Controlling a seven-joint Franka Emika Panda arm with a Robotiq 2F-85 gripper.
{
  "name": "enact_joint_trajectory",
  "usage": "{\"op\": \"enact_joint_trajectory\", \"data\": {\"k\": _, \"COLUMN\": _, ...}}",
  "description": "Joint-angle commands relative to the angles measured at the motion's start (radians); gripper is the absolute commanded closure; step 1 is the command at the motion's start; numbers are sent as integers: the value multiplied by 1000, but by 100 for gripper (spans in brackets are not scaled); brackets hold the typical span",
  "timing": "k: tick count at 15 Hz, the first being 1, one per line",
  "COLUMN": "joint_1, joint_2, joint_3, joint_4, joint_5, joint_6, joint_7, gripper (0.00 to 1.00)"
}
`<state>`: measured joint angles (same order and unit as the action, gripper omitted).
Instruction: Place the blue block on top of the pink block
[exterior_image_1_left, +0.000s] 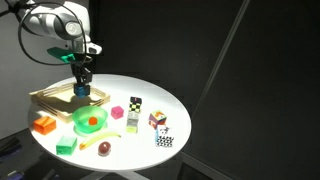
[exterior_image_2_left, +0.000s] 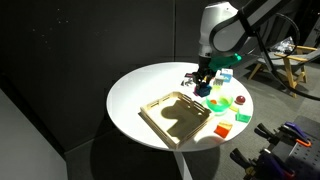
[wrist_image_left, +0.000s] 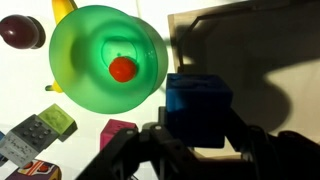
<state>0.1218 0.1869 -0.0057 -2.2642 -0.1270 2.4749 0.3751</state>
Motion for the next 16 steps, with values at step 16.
{"op": "enact_joint_trajectory", "data": {"k": 16, "joint_1": -98, "joint_2": -4, "joint_3": -61, "joint_4": -6, "joint_5": 99, "joint_6": 24, "joint_7": 8, "gripper": 68}}
